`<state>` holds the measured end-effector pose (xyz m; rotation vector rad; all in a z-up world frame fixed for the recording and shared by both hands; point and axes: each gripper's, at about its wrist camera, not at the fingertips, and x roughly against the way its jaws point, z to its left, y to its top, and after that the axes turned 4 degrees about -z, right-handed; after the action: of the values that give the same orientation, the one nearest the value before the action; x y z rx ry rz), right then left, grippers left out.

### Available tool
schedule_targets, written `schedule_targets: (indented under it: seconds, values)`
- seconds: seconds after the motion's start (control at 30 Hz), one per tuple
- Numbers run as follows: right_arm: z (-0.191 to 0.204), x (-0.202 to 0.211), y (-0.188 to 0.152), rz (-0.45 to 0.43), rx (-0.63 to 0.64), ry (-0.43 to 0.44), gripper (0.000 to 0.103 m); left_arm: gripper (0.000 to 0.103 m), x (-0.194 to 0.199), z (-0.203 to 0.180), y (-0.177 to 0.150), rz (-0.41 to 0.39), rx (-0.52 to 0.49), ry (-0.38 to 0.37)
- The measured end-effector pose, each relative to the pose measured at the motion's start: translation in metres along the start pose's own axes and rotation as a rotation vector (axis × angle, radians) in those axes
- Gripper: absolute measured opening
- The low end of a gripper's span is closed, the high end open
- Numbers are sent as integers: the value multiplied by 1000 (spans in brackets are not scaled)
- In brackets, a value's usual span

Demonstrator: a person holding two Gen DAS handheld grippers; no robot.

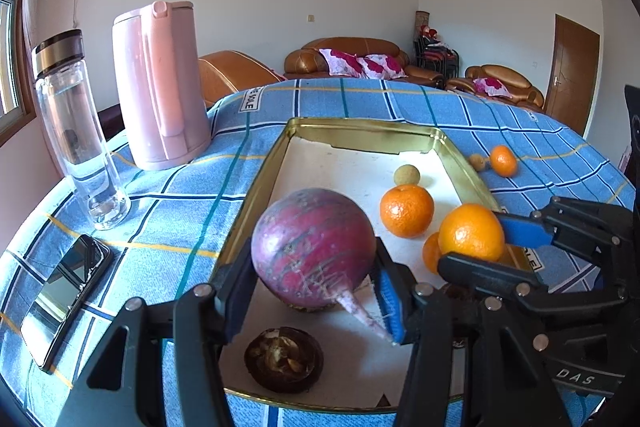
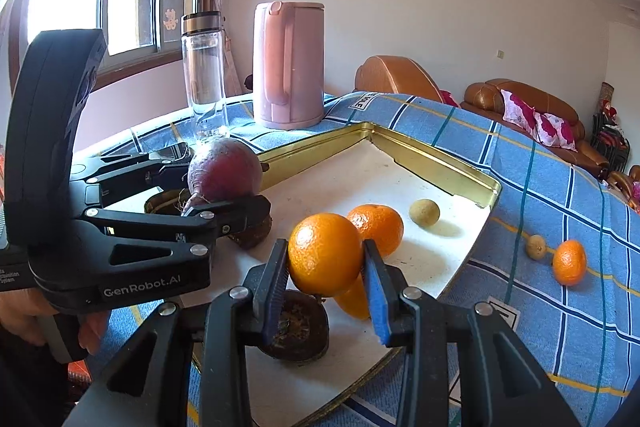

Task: Organize fruits
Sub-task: 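Open both tools to release the purple fruit and orange, then grasp a small tan round fruit with the left tool while the right tool grasps an orange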

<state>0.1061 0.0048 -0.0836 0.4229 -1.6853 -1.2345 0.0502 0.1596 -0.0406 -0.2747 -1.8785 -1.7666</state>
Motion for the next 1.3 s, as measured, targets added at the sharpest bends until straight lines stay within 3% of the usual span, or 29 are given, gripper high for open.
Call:
schedule_targets:
  seconds: [0.1, 0.17, 0.23, 0.3, 0.43, 0.53, 0.7, 0.87, 1.03, 1.3]
  values:
    - [0, -1, -1, 4, -6, 9, 38, 61, 5, 2, -2, -21, -6, 26]
    - [-2, 1, -1, -2, -17, 19, 45, 75, 10, 2, -2, -38, 2, 31]
    - [-4, 5, -2, -13, -27, 17, 53, 76, 15, 1, 0, -58, 19, 14]
    - [-8, 13, -2, -26, -21, 2, 53, 77, 22, -3, 6, -89, 30, -8]
    - [-29, 39, 0, -51, -19, -73, 58, 93, 34, -18, 17, -151, 56, -46]
    - [-59, 60, 3, -61, -49, -156, 64, 93, 35, -42, 27, -174, 36, -80]
    - [-121, 81, -1, -48, -154, -307, 65, 100, 28, -86, 44, -198, 36, -127]
    - [-171, 83, -11, -11, -256, -391, 65, 103, 14, -131, 58, -191, 30, -179]
    - [-208, 69, -14, 35, -334, -410, 65, 103, -9, -158, 72, -164, -5, -136]
    - [-241, 21, -6, 96, -421, -361, 65, 103, -53, -150, 107, -89, 50, -72]
